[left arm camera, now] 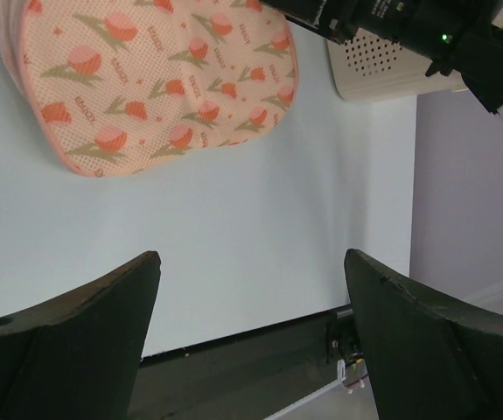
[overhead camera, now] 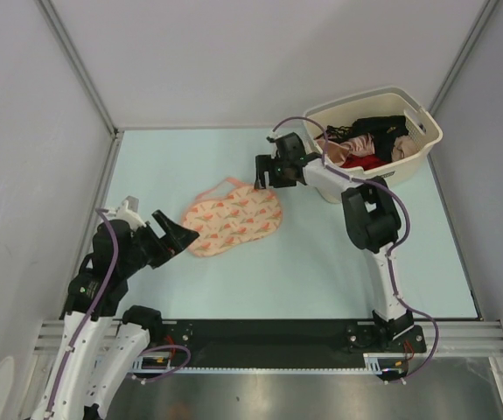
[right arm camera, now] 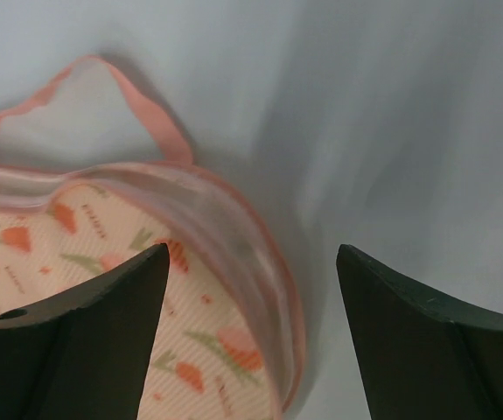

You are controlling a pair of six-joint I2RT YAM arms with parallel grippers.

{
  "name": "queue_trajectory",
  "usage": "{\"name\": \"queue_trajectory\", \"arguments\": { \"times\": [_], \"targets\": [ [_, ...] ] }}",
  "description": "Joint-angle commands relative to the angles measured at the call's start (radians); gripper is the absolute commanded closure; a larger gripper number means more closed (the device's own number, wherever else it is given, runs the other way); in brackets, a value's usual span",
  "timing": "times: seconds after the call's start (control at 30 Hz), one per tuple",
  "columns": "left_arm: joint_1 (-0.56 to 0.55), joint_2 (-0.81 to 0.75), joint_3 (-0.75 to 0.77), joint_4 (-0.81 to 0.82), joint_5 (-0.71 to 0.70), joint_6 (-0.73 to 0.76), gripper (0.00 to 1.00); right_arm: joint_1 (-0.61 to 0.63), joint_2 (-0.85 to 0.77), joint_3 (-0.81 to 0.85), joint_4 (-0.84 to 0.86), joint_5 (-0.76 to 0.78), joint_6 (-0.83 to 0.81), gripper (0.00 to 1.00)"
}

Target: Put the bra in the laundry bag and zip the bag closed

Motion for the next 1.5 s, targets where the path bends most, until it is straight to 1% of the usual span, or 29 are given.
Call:
{"name": "queue_trajectory", "arguments": {
  "times": [0.0,0.13,0.2,0.23,0.27,0.3,0.33,0.37,0.5,0.57,0.63,0.67,0.73,0.77,0.8,0.83,0.87,0.9,0.93,0.97,1.0,1.07,1.1,1.17,1.27,1.3,1.33,1.43,1.47],
  "targets": [
    [0.008,-0.004,0.061,-0.07,-0.007,-0.028,0.09,0.011,0.037,0.117,0.01,-0.061,-0.087,0.19],
    [0.008,0.042,0.107,-0.092,-0.013,0.001,0.09,0.012,0.035,0.109,-0.011,-0.071,-0.105,0.43],
    [0.008,0.071,0.116,-0.092,-0.03,0.006,0.09,0.015,-0.001,0.064,0.001,-0.091,-0.118,0.46],
    [0.008,0.082,0.124,-0.087,-0.032,0.006,0.09,0.017,-0.011,0.045,0.022,-0.128,-0.119,0.62],
    [0.008,0.108,0.127,-0.084,-0.035,0.006,0.09,0.017,-0.018,0.028,0.022,-0.145,-0.121,0.68],
    [0.008,0.119,0.129,-0.078,-0.033,0.002,0.09,0.018,-0.026,0.024,0.016,-0.148,-0.119,0.77],
    [0.008,0.134,0.133,-0.063,-0.021,-0.001,0.09,0.021,-0.04,0.019,0.01,-0.159,-0.122,0.91],
    [0.008,0.146,0.138,-0.055,-0.015,-0.005,0.09,0.023,-0.049,0.013,0.005,-0.163,-0.122,0.99],
    [0.008,0.255,0.181,-0.041,-0.023,-0.033,0.09,0.03,-0.121,0.011,-0.048,-0.168,-0.125,1.0],
    [0.008,0.309,0.223,-0.053,-0.039,-0.05,0.09,0.046,-0.207,0.008,-0.08,-0.191,-0.15,1.0],
    [0.009,0.396,0.283,-0.061,-0.052,-0.048,0.08,0.066,-0.274,-0.027,-0.142,-0.257,-0.189,1.0],
    [0.011,0.424,0.305,-0.057,-0.055,-0.044,0.08,0.09,-0.351,-0.056,-0.166,-0.284,-0.228,1.0],
    [0.022,0.503,0.369,-0.041,-0.053,-0.019,0.08,0.122,-0.446,-0.223,-0.17,-0.349,-0.257,1.0],
    [0.026,0.524,0.389,-0.04,-0.067,0.005,0.08,0.159,-0.55,-0.283,-0.17,-0.355,-0.281,1.0],
    [0.04,0.543,0.409,-0.038,-0.076,0.015,0.09,0.178,-0.593,-0.335,-0.194,-0.36,-0.309,1.0],
    [0.046,0.563,0.437,-0.034,-0.084,0.025,0.09,0.199,-0.645,-0.445,-0.205,-0.351,-0.323,0.96],
    [0.049,0.573,0.443,-0.027,-0.098,0.042,0.09,0.225,-0.69,-0.501,-0.209,-0.349,-0.334,0.96],
    [0.061,0.576,0.449,-0.021,-0.105,0.045,0.09,0.271,-0.785,-0.563,-0.219,-0.323,-0.348,0.96],
    [0.063,0.579,0.442,0.0,-0.113,0.051,0.09,0.299,-0.833,-0.619,-0.213,-0.294,-0.343,0.96],
    [0.063,0.576,0.423,0.025,-0.115,0.067,0.11,0.317,-0.88,-0.75,-0.187,-0.268,-0.332,0.94],
    [0.065,0.577,0.405,0.061,-0.101,0.065,0.11,0.337,-0.963,-0.794,-0.165,-0.262,-0.319,0.96],
    [0.065,0.603,0.362,0.095,-0.028,0.061,0.13,0.337,-1.011,-0.858,-0.166,-0.243,-0.296,1.0],
    [0.048,0.616,0.342,0.159,0.064,0.061,0.13,0.336,-1.029,-0.866,-0.15,-0.242,-0.289,1.0],
    [0.019,0.643,0.314,0.186,0.121,0.065,0.12,0.328,-1.032,-0.865,-0.148,-0.257,-0.289,1.0],
    [-0.105,0.724,0.365,0.161,0.152,0.067,0.08,0.324,-1.019,-0.858,-0.121,-0.233,-0.254,1.0],
    [-0.185,0.754,0.381,0.136,0.151,0.052,0.08,0.319,-1.013,-0.855,-0.102,-0.219,-0.246,1.0],
    [-0.22,0.766,0.398,0.129,0.155,0.032,0.08,0.313,-1.009,-0.857,-0.087,-0.216,-0.239,1.0],
    [-0.319,0.798,0.396,0.128,0.218,-0.089,0.14,0.274,-1.005,-0.859,-0.025,-0.219,-0.211,1.0],
    [-0.337,0.804,0.392,0.126,0.226,-0.137,0.21,0.25,-1.002,-0.857,-0.021,-0.214,-0.196,1.0]
  ]
}}
